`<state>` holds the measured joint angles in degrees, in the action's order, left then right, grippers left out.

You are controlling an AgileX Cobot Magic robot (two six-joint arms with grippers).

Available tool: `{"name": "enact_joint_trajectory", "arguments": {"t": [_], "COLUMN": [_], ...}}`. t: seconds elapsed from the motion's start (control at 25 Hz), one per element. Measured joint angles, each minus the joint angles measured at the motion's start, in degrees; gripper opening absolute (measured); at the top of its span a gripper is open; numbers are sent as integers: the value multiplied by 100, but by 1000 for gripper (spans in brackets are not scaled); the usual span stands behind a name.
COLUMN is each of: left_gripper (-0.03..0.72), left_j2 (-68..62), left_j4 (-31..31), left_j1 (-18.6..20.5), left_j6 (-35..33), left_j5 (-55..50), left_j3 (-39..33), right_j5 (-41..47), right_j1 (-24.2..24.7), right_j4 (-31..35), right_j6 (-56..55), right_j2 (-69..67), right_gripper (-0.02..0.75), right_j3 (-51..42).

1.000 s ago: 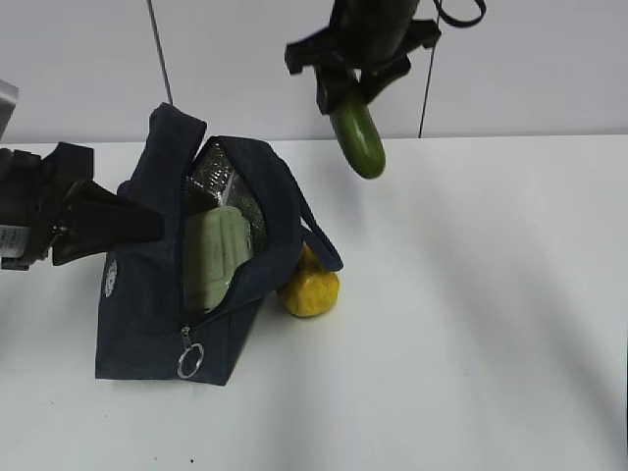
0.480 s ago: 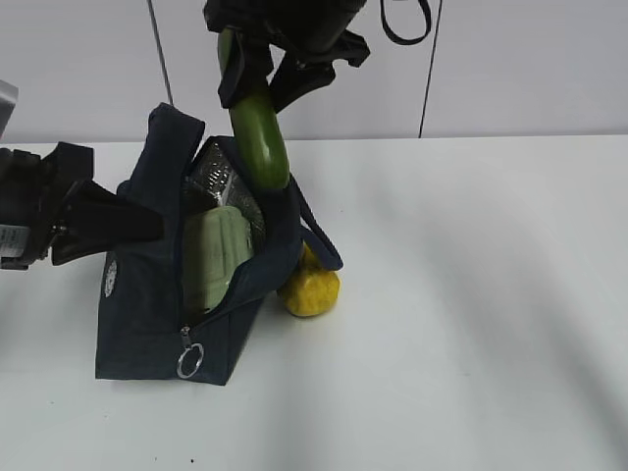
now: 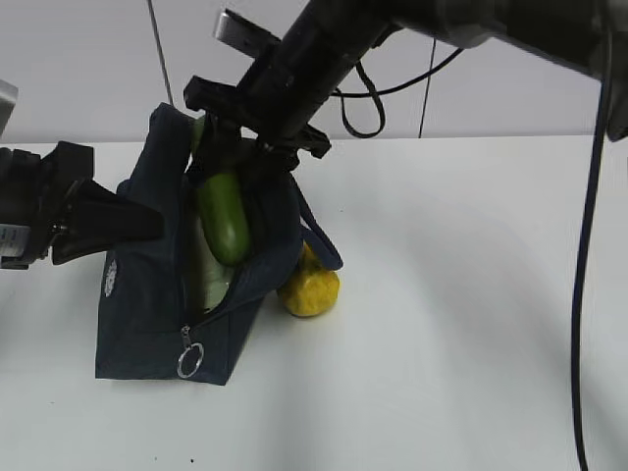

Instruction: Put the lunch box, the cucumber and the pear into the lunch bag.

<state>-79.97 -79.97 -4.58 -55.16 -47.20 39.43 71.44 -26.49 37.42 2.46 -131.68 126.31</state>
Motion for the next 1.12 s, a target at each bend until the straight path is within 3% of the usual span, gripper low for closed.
{"name": "enact_joint_trajectory", "arguments": {"t": [0.32, 0.68, 1.0, 1.12], "left_gripper": [-19, -19, -19, -19], "left_j2": [0, 0, 0, 0], "left_j4": [-14, -13, -13, -13], "left_j1": [0, 0, 0, 0], "left_j6": [0, 0, 0, 0], "left_j5": [-10, -22, -35, -51], "left_j3": [0, 0, 0, 0], "right_j5": [-27, -54, -64, -64], "right_j1": [-9, -9, 2, 2], "right_j4": [-100, 529, -54, -587], "right_j6": [2, 287, 302, 312], "right_j2": [-308, -403, -378, -187], "right_gripper": [415, 461, 461, 461], "right_j3": [-13, -13, 461, 662]}}
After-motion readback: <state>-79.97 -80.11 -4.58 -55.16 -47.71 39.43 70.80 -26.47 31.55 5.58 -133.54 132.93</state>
